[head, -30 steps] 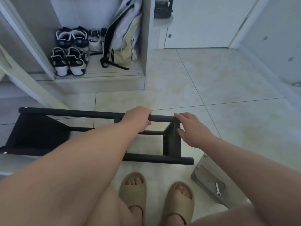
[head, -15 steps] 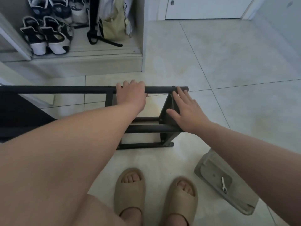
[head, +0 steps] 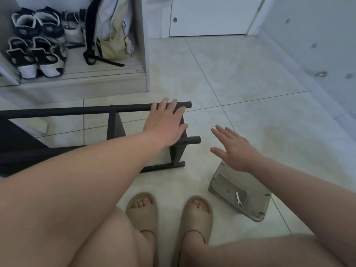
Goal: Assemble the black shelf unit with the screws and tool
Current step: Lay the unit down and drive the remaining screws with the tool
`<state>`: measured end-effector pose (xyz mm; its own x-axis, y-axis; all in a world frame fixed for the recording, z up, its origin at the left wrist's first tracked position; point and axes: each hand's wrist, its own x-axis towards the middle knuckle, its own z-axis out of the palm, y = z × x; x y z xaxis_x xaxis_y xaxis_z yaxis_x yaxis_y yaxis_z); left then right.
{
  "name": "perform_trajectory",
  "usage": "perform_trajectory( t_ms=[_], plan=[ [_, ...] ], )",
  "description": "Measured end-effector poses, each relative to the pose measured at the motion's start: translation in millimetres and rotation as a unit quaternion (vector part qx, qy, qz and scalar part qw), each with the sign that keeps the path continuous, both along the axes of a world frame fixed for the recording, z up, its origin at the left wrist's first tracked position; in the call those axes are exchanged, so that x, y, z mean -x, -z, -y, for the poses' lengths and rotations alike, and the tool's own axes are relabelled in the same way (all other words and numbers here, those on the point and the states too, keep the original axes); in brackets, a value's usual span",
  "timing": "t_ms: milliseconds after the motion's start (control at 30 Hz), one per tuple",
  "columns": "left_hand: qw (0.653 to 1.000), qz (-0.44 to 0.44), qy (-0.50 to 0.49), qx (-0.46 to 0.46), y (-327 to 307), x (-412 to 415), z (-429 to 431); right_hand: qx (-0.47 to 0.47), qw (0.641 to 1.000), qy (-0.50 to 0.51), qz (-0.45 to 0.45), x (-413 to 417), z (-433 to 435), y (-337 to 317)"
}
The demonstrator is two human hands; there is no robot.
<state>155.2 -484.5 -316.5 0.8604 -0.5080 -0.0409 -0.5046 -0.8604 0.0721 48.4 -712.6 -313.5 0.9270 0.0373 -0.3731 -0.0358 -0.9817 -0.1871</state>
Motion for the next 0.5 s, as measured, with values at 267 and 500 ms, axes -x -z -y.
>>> perform_trajectory(
  t_ms=[267,500],
  plan=[
    [0.979,-0.008,0.205,-0.009,0,48,84,-0.017,0.994,0.076,-0.082,64,57,8],
    [0.927,-0.088,0.356,-0.074,55,78,134,0.044,0.965,0.129,-0.222,69,119,70]
  ],
)
